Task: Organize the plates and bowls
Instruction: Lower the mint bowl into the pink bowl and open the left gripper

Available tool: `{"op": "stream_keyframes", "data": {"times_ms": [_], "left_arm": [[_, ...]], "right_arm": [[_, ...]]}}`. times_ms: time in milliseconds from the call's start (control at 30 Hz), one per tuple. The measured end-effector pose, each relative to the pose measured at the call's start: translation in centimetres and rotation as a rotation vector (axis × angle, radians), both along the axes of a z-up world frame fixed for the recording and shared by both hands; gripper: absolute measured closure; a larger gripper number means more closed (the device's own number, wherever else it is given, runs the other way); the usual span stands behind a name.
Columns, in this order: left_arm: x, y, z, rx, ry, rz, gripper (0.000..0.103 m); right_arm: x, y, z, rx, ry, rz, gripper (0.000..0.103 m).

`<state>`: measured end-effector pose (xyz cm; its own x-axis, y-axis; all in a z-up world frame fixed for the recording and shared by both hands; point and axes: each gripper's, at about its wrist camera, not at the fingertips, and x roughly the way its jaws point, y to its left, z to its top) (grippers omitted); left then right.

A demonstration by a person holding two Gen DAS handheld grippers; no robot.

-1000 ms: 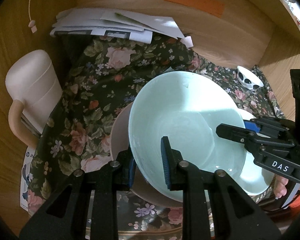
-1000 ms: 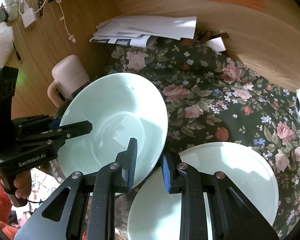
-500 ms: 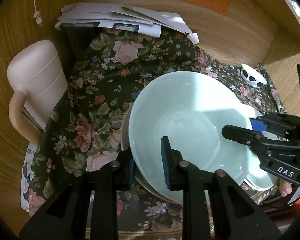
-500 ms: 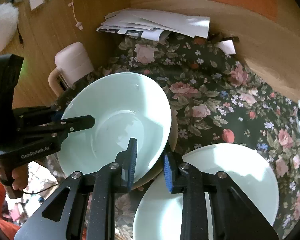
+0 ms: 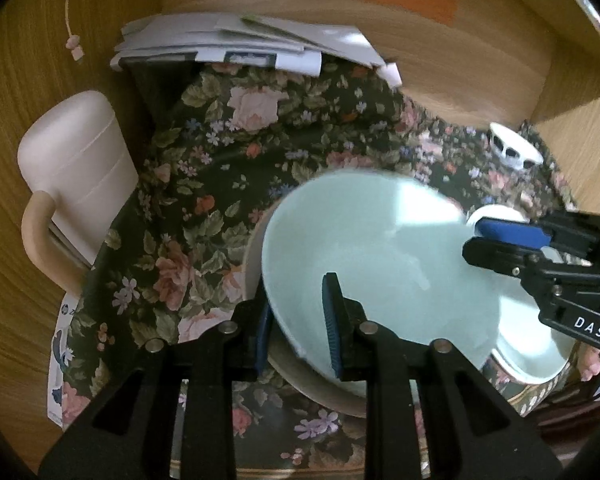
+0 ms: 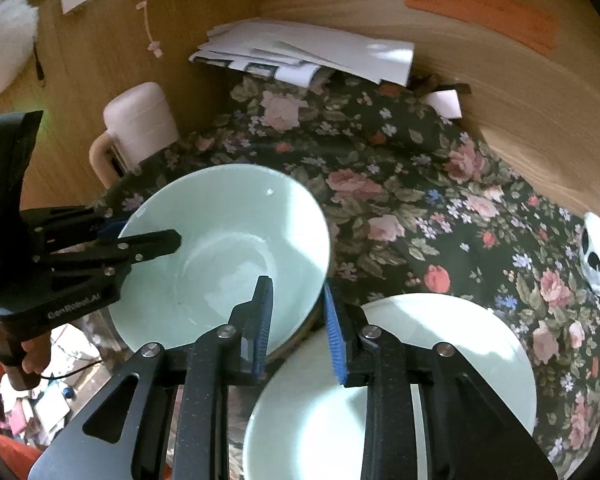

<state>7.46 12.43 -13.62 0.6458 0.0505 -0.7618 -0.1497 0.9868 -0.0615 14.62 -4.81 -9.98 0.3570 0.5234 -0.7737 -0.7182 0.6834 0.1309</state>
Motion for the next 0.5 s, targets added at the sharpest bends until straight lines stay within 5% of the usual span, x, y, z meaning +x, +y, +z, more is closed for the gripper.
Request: {"op": "stream_keyframes", "data": {"times_ms": [333,500], "left_arm": [[0.7,-0.1,0.5,0.004,0.013,0.025,0.074],[0.8,0.2,1.8,0.004,-0.027,0.044,0.058]], "right_arm": [[0.7,-2.0,0.6,0.038,-0.013,-0.037,0.077],[2.1,-4.5,1.2,0.056,-0.032,-0.1,0.065]]}}
